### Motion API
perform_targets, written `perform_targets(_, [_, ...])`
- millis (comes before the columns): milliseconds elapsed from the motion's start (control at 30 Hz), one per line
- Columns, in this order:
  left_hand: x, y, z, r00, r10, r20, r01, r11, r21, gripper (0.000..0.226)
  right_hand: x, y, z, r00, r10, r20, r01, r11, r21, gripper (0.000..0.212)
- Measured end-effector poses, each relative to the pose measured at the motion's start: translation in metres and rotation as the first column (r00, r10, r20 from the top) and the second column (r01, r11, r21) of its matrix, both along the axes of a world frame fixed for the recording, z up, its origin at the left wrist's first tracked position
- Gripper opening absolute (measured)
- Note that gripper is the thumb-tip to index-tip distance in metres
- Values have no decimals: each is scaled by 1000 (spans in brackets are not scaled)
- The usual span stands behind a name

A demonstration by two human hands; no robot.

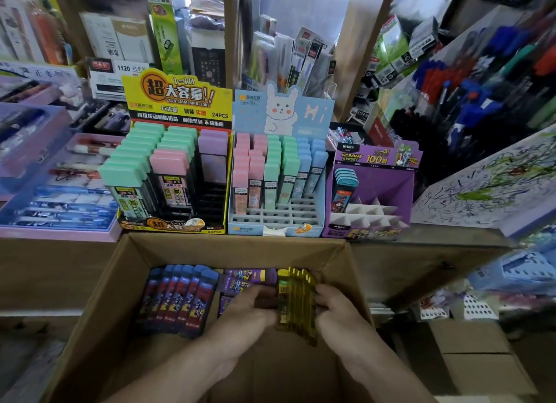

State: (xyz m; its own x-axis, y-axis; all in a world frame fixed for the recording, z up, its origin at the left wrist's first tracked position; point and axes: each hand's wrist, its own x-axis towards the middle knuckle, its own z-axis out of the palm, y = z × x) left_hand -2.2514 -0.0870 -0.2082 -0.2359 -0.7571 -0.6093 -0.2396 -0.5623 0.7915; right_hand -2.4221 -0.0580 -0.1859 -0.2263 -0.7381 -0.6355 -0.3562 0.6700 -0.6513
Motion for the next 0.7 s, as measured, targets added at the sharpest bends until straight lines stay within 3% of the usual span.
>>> perform_targets(300, [-4, 7, -7, 999, 22, 25, -19, 993, -117, 34, 4, -7, -7, 981, -184, 65, 177, 979, 102, 55])
perform_targets(600, [-1, -2, -16, 980, 143, -138, -141, 990, 29, 35, 4, -6, -7, 942, -282, 181, 257, 955, 150, 61])
perform_targets(700, [-3, -3, -16, 990, 44, -137, -42, 999, 15, 35, 4, -5, -8, 935, -296, 195, 271, 951, 147, 60])
